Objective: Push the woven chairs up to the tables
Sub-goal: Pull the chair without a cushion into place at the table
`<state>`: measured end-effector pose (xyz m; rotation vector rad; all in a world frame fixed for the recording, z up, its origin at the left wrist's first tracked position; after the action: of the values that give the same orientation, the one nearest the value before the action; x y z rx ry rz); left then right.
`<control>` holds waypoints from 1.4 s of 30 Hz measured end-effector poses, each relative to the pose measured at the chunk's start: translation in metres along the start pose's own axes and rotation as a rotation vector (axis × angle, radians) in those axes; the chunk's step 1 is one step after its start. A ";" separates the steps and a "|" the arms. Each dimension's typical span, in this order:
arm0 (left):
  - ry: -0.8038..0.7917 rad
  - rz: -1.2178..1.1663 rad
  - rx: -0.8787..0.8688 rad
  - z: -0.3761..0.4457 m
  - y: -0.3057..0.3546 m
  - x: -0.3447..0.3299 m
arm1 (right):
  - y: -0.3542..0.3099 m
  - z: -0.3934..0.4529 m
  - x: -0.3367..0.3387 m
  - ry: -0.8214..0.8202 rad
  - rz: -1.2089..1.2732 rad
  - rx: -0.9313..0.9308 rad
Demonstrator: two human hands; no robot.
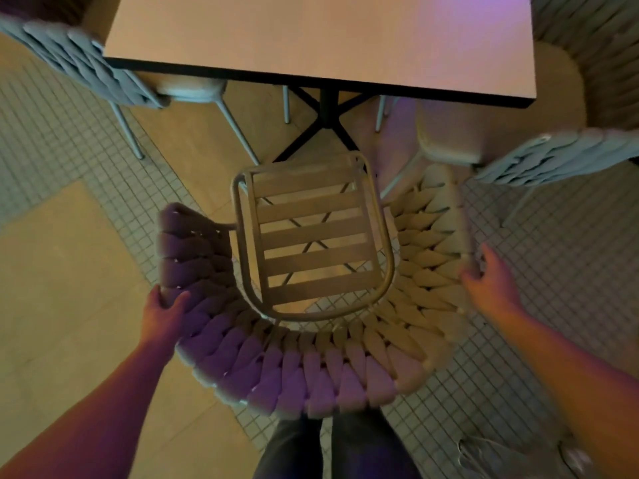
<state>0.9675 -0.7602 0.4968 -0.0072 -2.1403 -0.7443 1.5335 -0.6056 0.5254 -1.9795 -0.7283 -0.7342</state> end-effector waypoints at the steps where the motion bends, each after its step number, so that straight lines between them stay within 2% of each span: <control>1: 0.006 -0.005 0.000 0.006 -0.001 -0.002 | -0.004 0.009 -0.002 -0.023 0.014 0.028; 13: 0.001 0.006 0.037 0.027 -0.006 0.000 | -0.008 0.021 -0.005 0.030 0.021 -0.002; 25: -0.092 0.040 -0.135 0.093 0.054 -0.003 | -0.001 -0.002 -0.023 0.089 0.109 -0.119; 42: -0.134 0.082 -0.227 0.131 0.088 -0.004 | -0.010 -0.003 -0.033 0.135 0.143 -0.245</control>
<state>0.8979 -0.6201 0.4783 -0.2708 -2.1552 -0.9568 1.5039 -0.6106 0.5080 -2.1509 -0.4273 -0.8951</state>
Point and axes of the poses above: each hand's wrist, its own z-axis towards the middle knuckle, its own x-axis out of the back of the hand, y = z × x, the point moved 7 cm from there along z, towards the middle knuckle, and after that the axes turned 2 degrees about z, right-handed, at the moved point
